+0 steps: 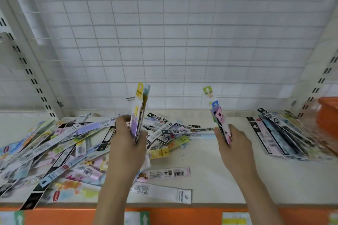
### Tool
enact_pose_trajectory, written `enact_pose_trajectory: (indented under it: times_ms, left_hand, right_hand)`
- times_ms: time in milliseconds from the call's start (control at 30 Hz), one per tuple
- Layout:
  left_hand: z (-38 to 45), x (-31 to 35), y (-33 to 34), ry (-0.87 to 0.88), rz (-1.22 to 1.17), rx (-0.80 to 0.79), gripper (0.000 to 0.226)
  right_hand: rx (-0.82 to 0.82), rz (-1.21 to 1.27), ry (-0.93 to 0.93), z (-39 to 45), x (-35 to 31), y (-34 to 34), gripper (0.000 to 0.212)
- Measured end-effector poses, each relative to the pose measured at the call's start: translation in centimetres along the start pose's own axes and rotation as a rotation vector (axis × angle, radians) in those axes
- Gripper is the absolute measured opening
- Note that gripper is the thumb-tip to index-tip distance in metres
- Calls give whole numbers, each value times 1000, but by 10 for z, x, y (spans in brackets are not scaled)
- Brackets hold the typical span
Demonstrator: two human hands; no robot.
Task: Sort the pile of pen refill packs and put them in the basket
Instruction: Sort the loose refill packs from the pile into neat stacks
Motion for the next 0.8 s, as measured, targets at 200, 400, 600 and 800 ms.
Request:
enact_pose_trajectory:
  times_ms: [200, 400, 600, 800]
  left_hand:
    - [-2, 19, 35, -20, -161, -188, 15]
    - [-8, 47, 62, 3, -234, -189, 14]
    - [-16, 68, 75, -29, -254, -60, 22]
    - [-28, 85, 89, -92, -314, 25, 15]
  right_hand:
    - [13, 165, -20, 12, -1, -7, 17]
    - [79, 256, 34, 20, 24, -16, 19]
    - [-1, 148, 61, 18, 46, -10, 41]
    - [83, 191, 20, 24, 59, -41, 43]
Point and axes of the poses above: each hand's wrist, its own z-axis towards the middle knuckle, its own y-axis out of the palm, x = y × z, the point moved 10 cm from there along z, towards the middle knuckle, and after that the axes turned 12 degrees about z, right-handed, at the moved point
